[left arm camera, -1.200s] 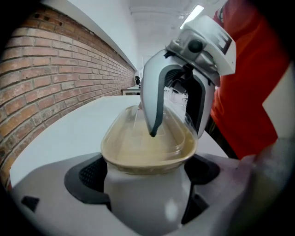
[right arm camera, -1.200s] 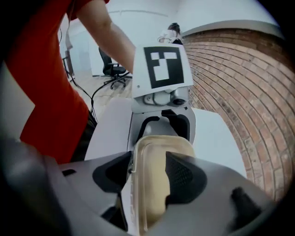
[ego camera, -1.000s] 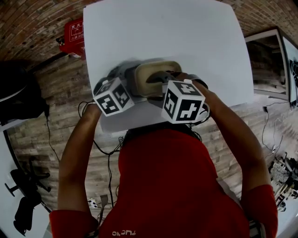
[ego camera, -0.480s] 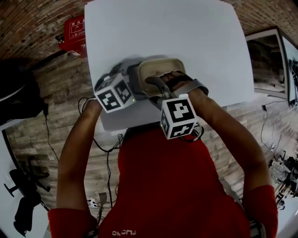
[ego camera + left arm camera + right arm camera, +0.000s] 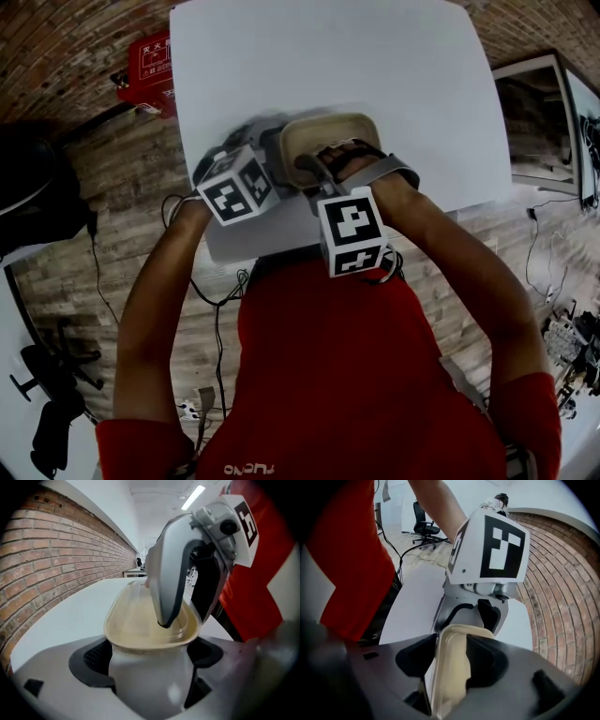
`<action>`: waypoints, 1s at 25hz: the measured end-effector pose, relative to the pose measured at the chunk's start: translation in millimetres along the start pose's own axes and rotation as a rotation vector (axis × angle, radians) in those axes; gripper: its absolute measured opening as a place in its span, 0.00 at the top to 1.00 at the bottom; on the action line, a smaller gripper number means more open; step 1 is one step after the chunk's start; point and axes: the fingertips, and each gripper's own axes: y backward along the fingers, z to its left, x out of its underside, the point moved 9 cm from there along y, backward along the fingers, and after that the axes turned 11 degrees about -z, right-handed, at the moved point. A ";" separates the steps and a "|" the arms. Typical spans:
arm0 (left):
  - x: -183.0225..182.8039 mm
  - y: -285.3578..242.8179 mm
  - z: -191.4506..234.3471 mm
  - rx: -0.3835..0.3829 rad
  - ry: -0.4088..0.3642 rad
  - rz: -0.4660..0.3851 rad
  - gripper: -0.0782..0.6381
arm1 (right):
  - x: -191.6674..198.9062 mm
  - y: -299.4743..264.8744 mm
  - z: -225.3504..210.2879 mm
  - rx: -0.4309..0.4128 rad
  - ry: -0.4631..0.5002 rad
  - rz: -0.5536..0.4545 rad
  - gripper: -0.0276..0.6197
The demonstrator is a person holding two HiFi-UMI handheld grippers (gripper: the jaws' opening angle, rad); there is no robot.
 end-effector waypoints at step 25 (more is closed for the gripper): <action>-0.3 5.1 0.4 -0.014 0.004 -0.041 0.19 | 38.2 2.6 19.1 0.087 0.107 0.176 0.52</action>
